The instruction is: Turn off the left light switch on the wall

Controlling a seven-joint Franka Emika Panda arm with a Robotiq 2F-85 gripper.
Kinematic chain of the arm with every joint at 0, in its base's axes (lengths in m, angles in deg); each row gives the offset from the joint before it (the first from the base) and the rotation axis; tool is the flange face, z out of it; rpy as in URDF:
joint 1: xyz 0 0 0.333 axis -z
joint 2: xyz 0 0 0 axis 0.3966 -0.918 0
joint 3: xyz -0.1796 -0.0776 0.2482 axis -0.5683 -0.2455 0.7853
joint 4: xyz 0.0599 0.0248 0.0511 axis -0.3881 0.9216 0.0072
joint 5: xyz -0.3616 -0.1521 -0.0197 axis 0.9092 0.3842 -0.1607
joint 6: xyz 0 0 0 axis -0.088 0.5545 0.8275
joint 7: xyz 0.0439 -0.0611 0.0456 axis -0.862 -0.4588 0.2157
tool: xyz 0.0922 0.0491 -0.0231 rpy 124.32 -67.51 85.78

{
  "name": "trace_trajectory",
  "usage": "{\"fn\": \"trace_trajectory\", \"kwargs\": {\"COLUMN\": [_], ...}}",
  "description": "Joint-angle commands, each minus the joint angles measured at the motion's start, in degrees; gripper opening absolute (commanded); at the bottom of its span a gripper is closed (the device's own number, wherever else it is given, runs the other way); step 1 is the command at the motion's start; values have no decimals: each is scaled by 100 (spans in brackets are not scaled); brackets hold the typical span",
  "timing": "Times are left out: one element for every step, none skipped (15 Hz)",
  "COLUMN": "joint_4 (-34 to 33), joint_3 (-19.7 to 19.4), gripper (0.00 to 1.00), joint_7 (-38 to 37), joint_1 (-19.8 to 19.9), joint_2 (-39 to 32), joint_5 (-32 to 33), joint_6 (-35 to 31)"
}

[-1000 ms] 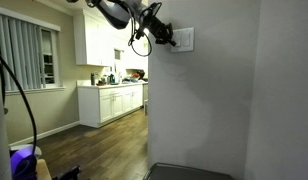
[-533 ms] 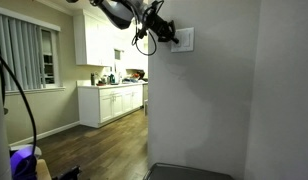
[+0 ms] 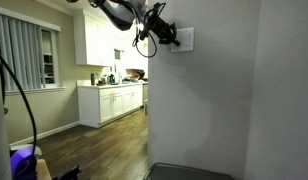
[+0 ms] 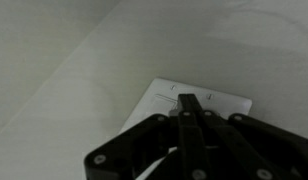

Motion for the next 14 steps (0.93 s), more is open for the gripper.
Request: {"fn": "trace_trajectory", "kwargs": {"joint_4": [283,345,403,457,511,556,511,551,544,526,503,525,533,609], "joint_3": [-44,-51,-63,-66,-71,-75,-80,-62,-50,-16,12,42,60,47], "gripper": [0,0,0,0,0,0,0,0,0,0,0,0,0,0], "joint_7": [49,-136,-178,-128,-99,122,346,606,780,1071,1237,1470,1615,1776], "joint_1": [-42,-20,-9,-11,-6,-26,-42,-75,-82,-111,-112,-118,-124,-130], "joint_2": [129,124,140,167,205,265,261,319,339,389,413,490,541,631], "joint_5": [-167,-43,-40,-120,-148,-316,-523,-772,-947,-1140,-1229,-1341,-1410,-1505], "joint_6": [-496,-842,-962,-916,-892,-746,-570,-376,-260,111,382,774,1054,1296]}}
